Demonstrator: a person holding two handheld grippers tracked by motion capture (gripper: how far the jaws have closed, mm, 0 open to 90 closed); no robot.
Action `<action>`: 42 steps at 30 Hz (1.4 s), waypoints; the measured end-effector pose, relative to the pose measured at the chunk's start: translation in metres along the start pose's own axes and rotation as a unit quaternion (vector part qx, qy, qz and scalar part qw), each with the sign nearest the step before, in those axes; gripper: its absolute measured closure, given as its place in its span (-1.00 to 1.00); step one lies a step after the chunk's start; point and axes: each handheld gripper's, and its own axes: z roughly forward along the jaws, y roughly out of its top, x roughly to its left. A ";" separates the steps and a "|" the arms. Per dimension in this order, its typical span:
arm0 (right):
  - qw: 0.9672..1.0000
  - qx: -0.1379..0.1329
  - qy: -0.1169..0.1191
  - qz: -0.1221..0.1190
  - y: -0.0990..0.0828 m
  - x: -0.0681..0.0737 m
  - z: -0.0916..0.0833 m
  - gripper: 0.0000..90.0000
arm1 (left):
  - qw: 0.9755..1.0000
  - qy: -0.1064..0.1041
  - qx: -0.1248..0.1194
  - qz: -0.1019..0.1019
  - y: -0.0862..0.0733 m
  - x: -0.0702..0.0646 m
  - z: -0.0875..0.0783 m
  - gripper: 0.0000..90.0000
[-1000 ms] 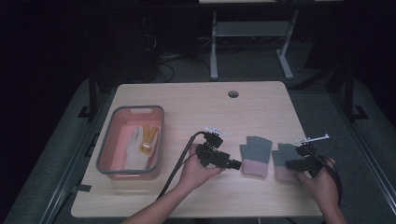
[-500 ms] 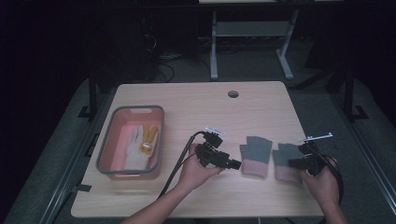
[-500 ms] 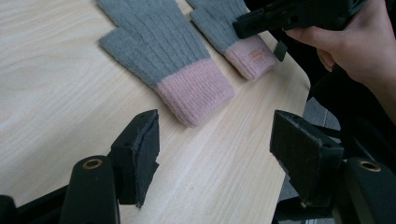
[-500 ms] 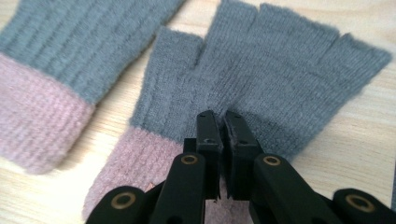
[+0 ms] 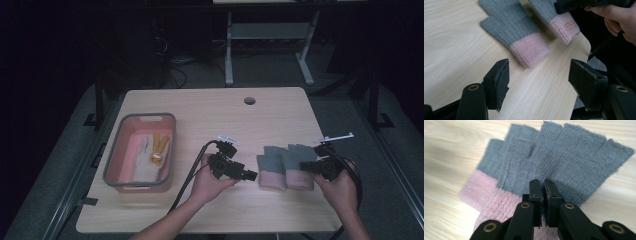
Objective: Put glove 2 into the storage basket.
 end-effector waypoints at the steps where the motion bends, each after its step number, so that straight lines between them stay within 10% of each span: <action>1: 1.000 -0.001 0.003 -0.004 0.003 0.004 0.001 0.91 | 1.000 0.000 0.000 0.000 0.000 0.000 0.000 -0.26; 19: 0.999 0.030 0.018 -0.019 0.024 0.047 0.044 0.90 | 1.000 0.003 -0.007 -0.013 -0.005 0.008 0.001 -0.25; 42: 0.998 -0.006 0.054 0.023 0.010 0.020 0.034 0.37 | 0.999 -0.003 -0.005 -0.045 0.001 0.005 0.034 -0.22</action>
